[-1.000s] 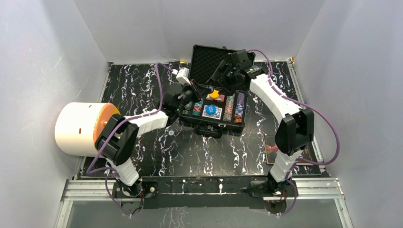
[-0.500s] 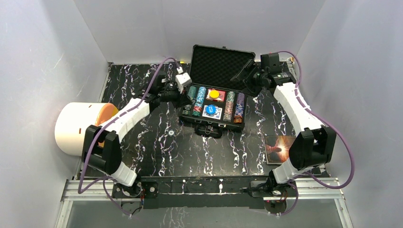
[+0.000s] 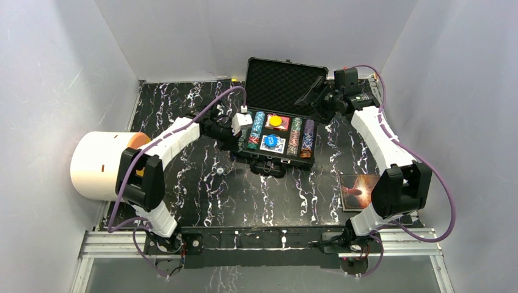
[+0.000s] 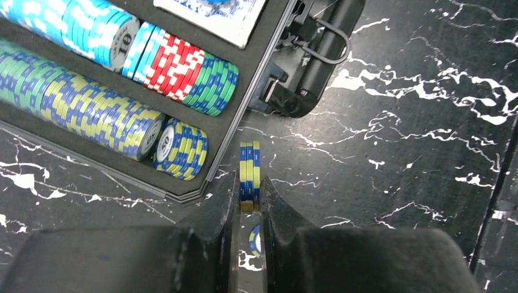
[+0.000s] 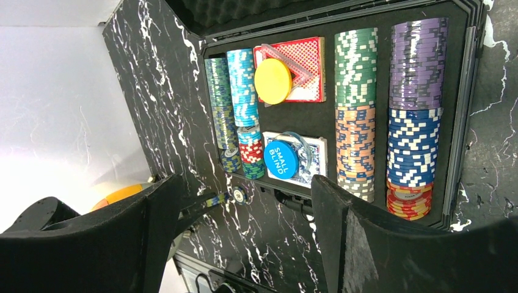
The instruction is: Pack up texas hold em set
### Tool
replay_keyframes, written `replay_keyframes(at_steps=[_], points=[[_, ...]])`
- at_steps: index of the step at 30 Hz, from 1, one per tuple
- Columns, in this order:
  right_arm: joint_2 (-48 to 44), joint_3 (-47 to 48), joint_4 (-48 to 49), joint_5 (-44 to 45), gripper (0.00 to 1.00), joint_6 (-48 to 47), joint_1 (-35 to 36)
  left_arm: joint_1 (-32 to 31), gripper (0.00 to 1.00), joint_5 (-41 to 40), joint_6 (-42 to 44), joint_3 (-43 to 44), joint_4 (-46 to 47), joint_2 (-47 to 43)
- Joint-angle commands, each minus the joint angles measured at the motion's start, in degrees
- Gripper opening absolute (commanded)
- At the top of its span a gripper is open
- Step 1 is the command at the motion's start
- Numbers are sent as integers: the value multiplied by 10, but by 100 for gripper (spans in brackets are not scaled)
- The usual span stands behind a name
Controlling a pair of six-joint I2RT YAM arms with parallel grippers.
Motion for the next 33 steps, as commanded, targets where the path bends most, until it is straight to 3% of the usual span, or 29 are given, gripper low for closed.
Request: replay_keyframes(at_steps=[1, 27, 33], points=[[-18, -2, 24, -8, 84, -7, 0, -3, 0, -29, 17, 27, -5, 6], [4, 5, 30, -25, 83, -24, -9, -23, 0, -139, 27, 49, 60, 60], [9, 7, 31, -29, 83, -26, -10, -28, 32, -152, 30, 44, 70, 59]])
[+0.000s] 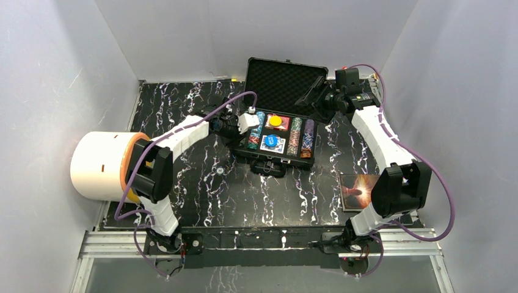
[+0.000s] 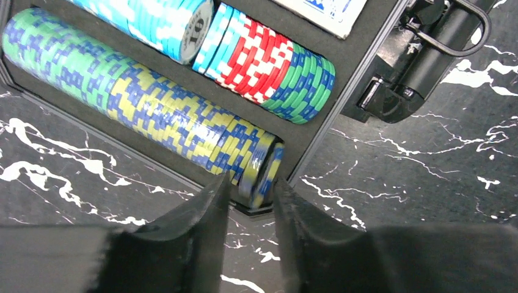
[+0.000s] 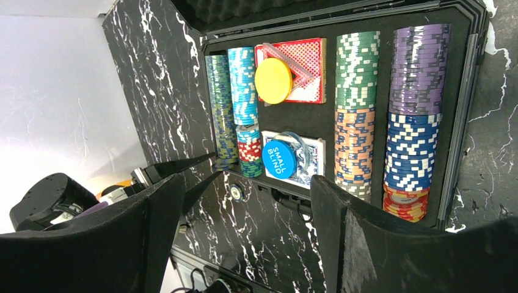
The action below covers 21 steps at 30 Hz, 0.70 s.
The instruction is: Pack up texas hold em set
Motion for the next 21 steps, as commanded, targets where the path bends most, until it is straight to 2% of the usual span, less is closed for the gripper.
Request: replay_keyframes(at_steps=[1, 4, 10, 14, 18, 21], points=[[5, 7, 26, -11, 83, -8, -3, -4, 36, -11, 9, 14, 16, -10], [5, 7, 26, -11, 83, -9, -3, -3, 43, -11, 2, 8, 25, -23], [5, 7, 26, -12, 83, -11, -5, 3, 46, 2, -29, -11, 54, -54], [3, 7, 22, -5, 83, -17, -4, 27, 50, 6, -121, -44, 126, -94], [1, 7, 11, 12, 83, -28, -5, 40, 60, -109, -266, -94, 232, -143], [-1, 4, 5, 24, 83, -34, -4, 43, 69, -247, -401, -117, 251, -173]])
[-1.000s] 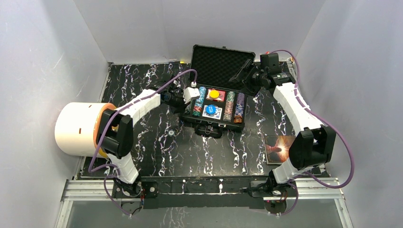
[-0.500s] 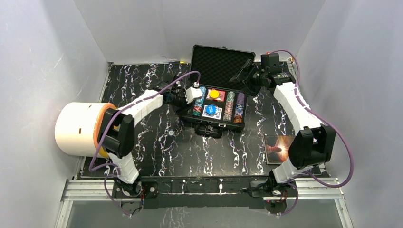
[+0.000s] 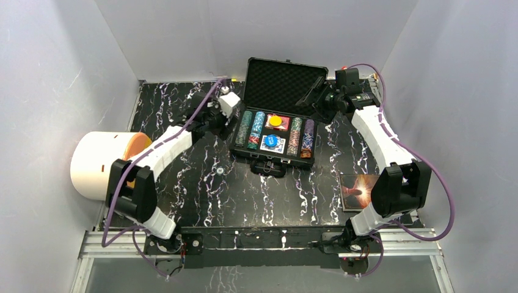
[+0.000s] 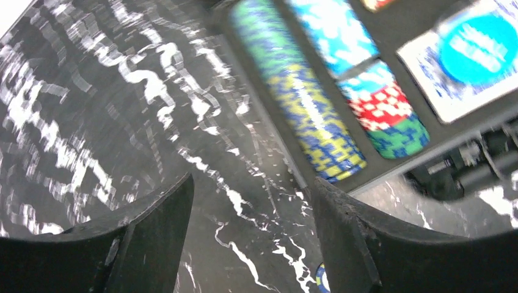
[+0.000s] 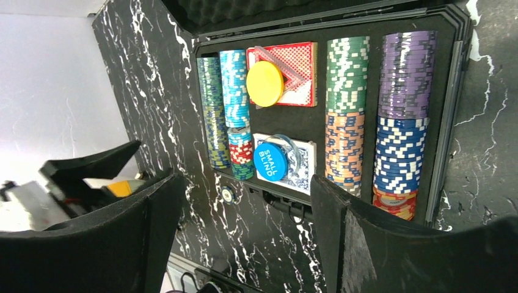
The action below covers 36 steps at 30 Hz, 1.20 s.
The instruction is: Pack up texas hold em set
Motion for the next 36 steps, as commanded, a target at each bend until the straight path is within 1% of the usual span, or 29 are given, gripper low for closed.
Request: replay_keyframes(at_steps=[1, 3, 4, 5, 6, 9, 11, 14, 19, 26, 31, 36], points=[[-4, 3, 5, 22, 83, -19, -3, 11, 71, -199, -244, -14, 40, -55], [-5, 1, 2, 24, 83, -19, -3, 20, 78, -246, -332, 26, -52, -42], [-5, 0, 2, 25, 83, -20, -3, 26, 84, -255, -369, 46, -104, -31], [-5, -1, 1, 26, 82, -20, -3, 32, 88, -253, -398, 58, -145, -21], [-5, -1, 1, 26, 82, -19, -3, 36, 90, -236, -420, 60, -176, -14], [-4, -2, 0, 27, 82, -19, -3, 40, 97, -222, -480, 38, -234, -7], [-4, -3, -1, 27, 82, -20, -3, 40, 97, -193, -514, 19, -257, -7], [-4, -6, -2, 27, 82, -18, -3, 39, 95, -160, -550, 0, -284, 0], [-2, -11, -2, 21, 82, -15, -4, 20, 85, -144, -570, -20, -284, 17], [-4, -14, 0, 21, 81, -15, -3, -14, 74, -186, -579, 8, -310, 85], [-9, -15, -1, 22, 81, -16, -3, -45, 73, -241, -601, 32, -365, 124], [-12, -14, 0, 28, 81, -19, -4, -58, 67, -237, -623, 12, -357, 132]])
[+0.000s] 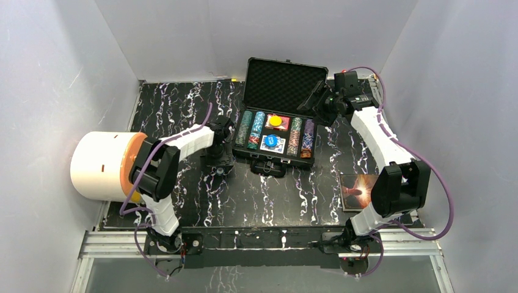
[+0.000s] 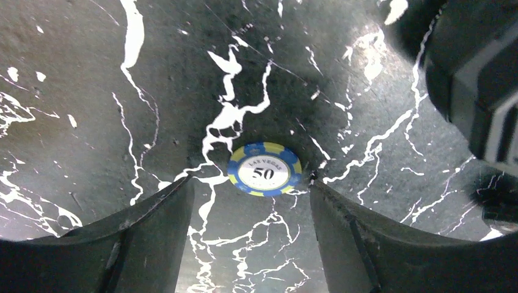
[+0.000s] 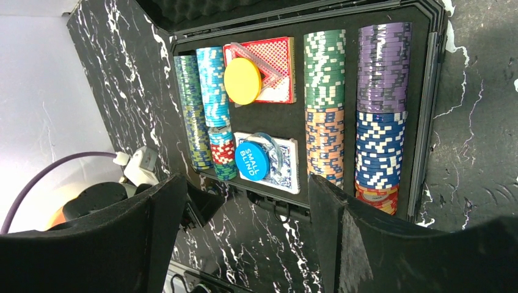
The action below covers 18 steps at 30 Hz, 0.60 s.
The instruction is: Pack up texas hold em set
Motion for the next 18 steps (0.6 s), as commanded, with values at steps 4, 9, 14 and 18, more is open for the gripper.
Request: replay_keyframes(at_steps=[4, 9, 14, 18], points=[[-10, 4, 9, 3, 80, -7, -3, -8, 62, -39, -20, -9, -5, -1], [-13, -1, 9, 2, 80, -8, -3, -8, 53, -41, -22, -21, 11, 9], [-16, -4, 10, 2, 80, -8, -3, -8, 55, -46, -22, -41, 42, 2], [-17, -7, 11, 0, 80, -8, -3, -8, 54, -44, -24, -56, 66, -1]])
